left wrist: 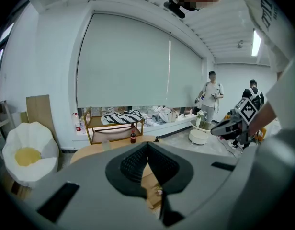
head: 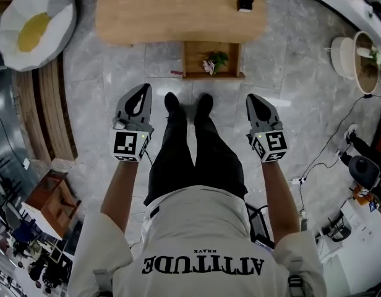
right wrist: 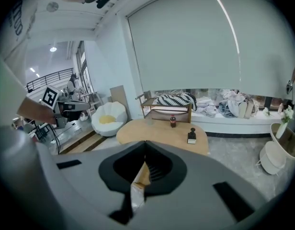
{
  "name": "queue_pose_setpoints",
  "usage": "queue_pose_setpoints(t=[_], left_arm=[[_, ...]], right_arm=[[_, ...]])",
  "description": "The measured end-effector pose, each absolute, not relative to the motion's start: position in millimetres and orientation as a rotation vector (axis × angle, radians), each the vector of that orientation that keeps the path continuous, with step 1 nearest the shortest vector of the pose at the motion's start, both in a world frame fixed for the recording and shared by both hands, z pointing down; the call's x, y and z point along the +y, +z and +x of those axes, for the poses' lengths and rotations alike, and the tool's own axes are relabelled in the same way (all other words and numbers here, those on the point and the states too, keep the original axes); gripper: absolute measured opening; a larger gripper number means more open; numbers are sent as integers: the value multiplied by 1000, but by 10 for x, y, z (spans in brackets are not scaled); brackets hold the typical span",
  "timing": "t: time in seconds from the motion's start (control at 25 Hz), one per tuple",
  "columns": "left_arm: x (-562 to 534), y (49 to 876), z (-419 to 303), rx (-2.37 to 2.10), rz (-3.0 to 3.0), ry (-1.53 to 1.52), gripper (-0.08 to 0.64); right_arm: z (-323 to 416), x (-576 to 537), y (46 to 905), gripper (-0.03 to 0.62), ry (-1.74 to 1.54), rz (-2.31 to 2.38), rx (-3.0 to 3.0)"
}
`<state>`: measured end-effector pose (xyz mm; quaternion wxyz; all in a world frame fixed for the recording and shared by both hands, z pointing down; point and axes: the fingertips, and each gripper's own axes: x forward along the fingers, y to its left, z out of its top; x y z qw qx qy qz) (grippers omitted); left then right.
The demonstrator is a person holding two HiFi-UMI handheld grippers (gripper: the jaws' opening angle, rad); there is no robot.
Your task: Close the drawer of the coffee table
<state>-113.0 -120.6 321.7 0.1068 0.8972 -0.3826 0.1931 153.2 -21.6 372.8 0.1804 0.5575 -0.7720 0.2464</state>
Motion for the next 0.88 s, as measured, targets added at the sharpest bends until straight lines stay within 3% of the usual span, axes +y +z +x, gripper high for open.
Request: queue_pose_setpoints(t=[0.88], left_arm=[[-1114,4775,-1135,-1044,2539,647,21]], right_arm=[[1154,-247,5203,20,848,1595,-2117]])
